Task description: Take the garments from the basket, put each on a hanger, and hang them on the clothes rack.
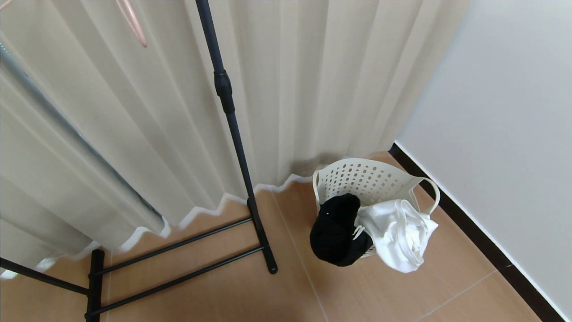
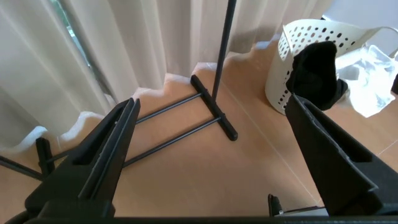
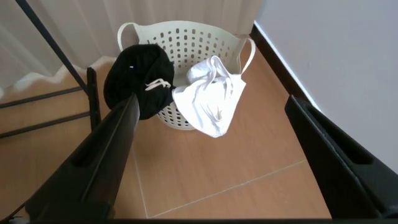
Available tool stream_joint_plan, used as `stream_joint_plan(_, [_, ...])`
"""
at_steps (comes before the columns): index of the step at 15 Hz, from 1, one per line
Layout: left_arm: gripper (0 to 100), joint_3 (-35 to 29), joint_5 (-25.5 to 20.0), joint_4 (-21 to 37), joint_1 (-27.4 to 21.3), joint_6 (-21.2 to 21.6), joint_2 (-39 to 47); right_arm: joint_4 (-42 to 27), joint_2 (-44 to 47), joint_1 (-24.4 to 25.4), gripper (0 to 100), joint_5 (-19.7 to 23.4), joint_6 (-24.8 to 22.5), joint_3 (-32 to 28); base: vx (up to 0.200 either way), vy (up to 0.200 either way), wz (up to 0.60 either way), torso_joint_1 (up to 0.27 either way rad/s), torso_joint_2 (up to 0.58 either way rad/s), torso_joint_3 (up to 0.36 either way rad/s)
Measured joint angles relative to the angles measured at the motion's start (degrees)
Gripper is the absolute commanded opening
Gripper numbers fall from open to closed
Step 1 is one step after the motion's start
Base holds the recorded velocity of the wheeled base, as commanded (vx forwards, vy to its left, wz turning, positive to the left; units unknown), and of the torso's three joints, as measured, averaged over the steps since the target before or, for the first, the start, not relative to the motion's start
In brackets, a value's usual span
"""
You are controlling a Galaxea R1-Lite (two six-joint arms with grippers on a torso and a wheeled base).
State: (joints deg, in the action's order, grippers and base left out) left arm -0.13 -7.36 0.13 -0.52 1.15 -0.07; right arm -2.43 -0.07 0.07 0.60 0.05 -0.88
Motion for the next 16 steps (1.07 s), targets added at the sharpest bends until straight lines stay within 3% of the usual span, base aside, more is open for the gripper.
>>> stream_joint_plan(11, [100, 0.0, 0.2, 0.0, 0.0, 0.0, 0.0, 0.0, 0.0, -0.1, 100, 0.0, -0.1, 0.0, 0.0, 0.0, 0.0, -0.006, 0.05, -0.074])
stream_joint_plan(16, [100, 0.0, 0.5, 0.0, 0.0, 0.1, 0.0, -1.9, 3.4, -0.3, 100, -0.2, -3.3, -1.2, 0.0, 0.0, 0.0, 0.001, 0.0, -0.099])
